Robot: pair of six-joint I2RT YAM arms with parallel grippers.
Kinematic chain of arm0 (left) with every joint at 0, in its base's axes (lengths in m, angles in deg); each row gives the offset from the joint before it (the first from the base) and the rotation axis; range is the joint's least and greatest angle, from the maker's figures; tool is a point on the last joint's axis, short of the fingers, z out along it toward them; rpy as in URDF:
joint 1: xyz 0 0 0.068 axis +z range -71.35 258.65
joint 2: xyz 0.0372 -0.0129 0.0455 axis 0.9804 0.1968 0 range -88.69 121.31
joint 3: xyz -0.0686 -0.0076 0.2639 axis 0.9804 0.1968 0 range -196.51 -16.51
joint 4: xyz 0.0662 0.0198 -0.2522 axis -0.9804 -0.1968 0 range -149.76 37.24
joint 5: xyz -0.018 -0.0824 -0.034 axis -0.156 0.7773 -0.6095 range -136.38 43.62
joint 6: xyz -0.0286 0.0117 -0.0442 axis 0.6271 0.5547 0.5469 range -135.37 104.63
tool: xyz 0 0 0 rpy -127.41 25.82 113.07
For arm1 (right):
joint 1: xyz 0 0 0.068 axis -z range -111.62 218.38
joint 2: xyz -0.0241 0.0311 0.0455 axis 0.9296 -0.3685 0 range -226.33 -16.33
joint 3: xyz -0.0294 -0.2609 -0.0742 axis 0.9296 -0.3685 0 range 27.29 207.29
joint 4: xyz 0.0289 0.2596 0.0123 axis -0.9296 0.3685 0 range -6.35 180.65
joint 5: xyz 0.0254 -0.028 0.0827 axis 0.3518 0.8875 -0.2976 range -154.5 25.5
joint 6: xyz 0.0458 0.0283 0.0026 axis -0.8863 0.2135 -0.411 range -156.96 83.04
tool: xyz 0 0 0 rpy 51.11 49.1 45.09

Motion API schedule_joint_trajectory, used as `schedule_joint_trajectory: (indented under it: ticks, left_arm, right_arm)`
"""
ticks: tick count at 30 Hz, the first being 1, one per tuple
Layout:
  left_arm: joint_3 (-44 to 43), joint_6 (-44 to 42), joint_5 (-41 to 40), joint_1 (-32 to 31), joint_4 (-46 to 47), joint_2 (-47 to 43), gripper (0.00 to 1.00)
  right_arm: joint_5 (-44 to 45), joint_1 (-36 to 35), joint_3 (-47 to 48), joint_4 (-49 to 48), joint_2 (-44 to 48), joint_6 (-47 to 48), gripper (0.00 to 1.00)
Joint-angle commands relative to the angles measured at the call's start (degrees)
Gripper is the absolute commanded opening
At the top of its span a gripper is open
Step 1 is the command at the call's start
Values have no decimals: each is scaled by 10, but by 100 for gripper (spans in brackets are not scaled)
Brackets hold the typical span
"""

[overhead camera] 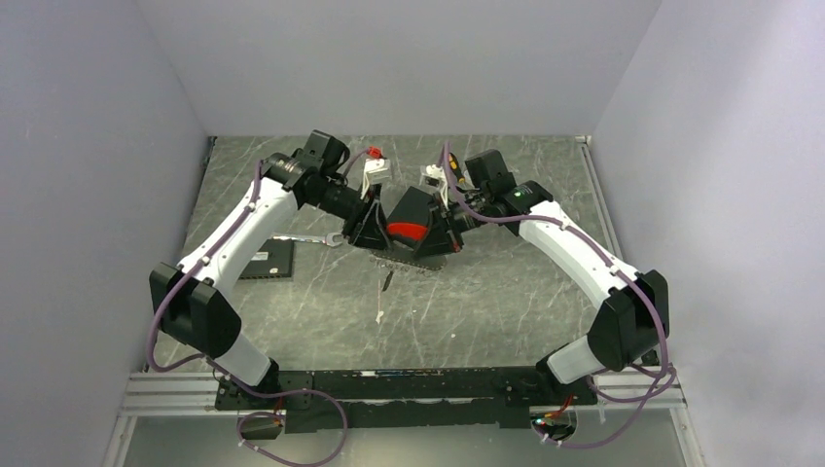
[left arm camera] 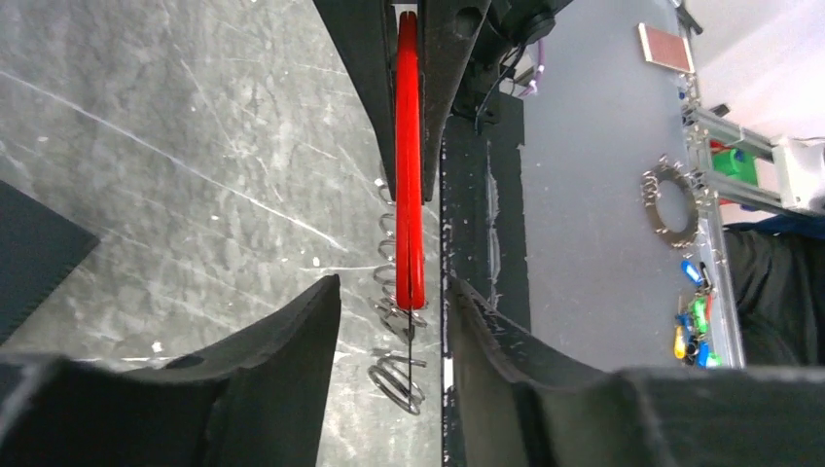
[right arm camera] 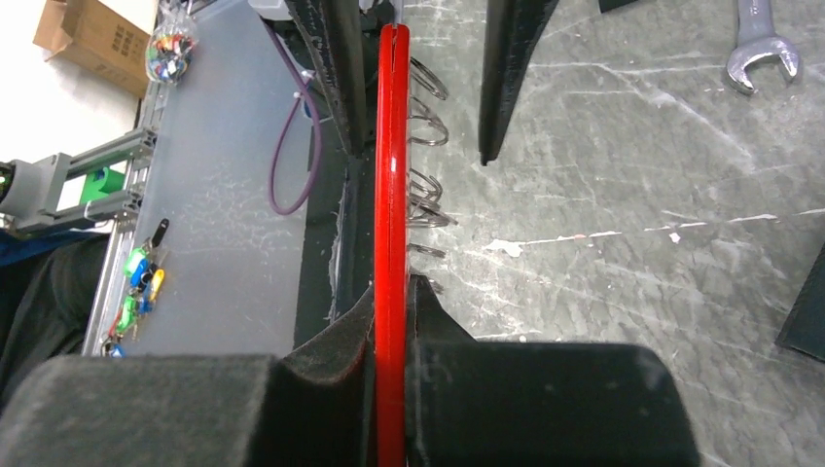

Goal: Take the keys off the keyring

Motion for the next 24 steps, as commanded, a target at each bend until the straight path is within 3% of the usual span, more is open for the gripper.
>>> schedule_joint_trajectory:
  ticks: [1,7,16,24]
  left_arm:
    - [-28,28,8,12,27,-5,58]
    - [2,63,-9,38,91,-48,79]
    - [37,134,-31,108,180,-83,89]
    - [152,175,12,124,305,-97,88]
  right_arm:
    - [-5,2,29,-57,24,-39,0]
    - [32,17,50,-97,39,-120,0]
    - [74,27,34,-164,48,-217,0]
    - [115,38,35,-217,51,-291,0]
